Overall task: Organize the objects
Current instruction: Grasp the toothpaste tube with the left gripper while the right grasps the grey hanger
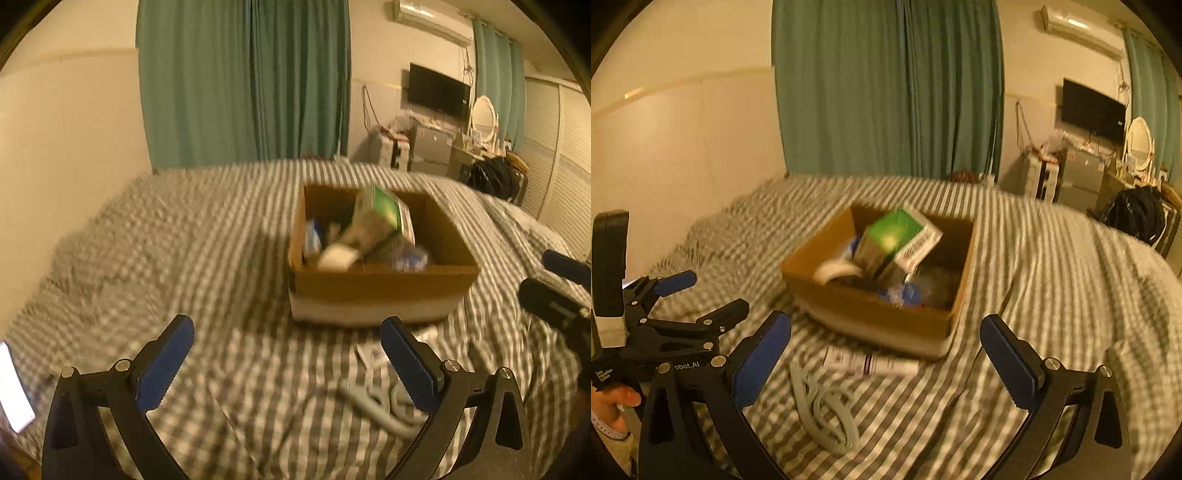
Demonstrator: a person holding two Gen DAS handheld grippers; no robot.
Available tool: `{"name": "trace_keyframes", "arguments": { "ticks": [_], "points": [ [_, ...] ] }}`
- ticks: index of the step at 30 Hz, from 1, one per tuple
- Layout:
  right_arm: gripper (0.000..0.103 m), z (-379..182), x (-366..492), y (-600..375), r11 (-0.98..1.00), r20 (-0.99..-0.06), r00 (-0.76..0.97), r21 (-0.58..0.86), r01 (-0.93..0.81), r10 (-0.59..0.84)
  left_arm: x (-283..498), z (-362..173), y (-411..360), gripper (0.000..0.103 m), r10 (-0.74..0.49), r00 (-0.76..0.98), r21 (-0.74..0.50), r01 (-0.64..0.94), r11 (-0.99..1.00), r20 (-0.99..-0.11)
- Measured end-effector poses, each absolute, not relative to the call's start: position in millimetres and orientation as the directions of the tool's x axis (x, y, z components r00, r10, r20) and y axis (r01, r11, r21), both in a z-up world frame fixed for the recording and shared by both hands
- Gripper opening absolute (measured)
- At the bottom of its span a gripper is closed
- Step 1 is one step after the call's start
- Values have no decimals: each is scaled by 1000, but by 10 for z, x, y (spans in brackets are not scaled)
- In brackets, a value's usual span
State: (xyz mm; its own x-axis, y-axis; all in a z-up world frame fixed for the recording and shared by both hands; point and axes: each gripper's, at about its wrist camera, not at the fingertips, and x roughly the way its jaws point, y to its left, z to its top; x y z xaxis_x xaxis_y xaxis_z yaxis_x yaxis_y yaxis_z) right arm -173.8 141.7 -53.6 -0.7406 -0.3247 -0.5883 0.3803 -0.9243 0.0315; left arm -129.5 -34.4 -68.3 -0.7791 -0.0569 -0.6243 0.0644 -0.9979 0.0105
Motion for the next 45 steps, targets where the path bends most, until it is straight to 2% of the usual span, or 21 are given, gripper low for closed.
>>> {"name": "trace_keyframes", "arguments": {
  "ticks": [5,9,14,16,18,20,22,29,37,45],
  "points": [
    [103,-1058,-1750,1227,-907,-680,-652,44,419,-335,-1275,-1093,-329,103,-51,-729,7,64,-998,-683],
    [102,-1365,-1714,1034,-889,-737,-588,35,457,-332,-1238,-1377,-352,103,-94,-689,54,79,-995,-719],
    [95,-1666,-1740,833,-867,-791,-524,16,498,-316,-1193,-1458,-510,103,-133,-676,47,144,-988,-725],
    [84,-1749,-1764,800,-863,-809,-501,16,505,-308,-1199,-1454,-552,103,-121,-678,24,151,-988,-725],
    [79,-1785,-1738,794,-862,-810,-504,5,506,-301,-1191,-1453,-584,103,-116,-681,12,156,-988,-724],
    [62,-1747,-1713,817,-858,-805,-506,9,513,-311,-1207,-1447,-592,103,-116,-678,12,156,-988,-726],
    [59,-1698,-1683,853,-856,-803,-508,4,517,-311,-1208,-1444,-574,103,-119,-675,19,153,-988,-728],
    [58,-1342,-1540,1280,-888,-754,-573,29,459,-321,-1272,-1431,-411,103,-122,-666,57,119,-991,-736],
    [58,-1147,-1687,1922,-948,-745,-628,21,316,-226,-1616,-1430,102,103,24,-674,-25,-8,-1000,-738],
    [58,-1162,-1813,2136,-961,-755,-614,78,265,-231,-2112,-1638,629,103,55,-665,79,-169,-983,-745]
  ]
}}
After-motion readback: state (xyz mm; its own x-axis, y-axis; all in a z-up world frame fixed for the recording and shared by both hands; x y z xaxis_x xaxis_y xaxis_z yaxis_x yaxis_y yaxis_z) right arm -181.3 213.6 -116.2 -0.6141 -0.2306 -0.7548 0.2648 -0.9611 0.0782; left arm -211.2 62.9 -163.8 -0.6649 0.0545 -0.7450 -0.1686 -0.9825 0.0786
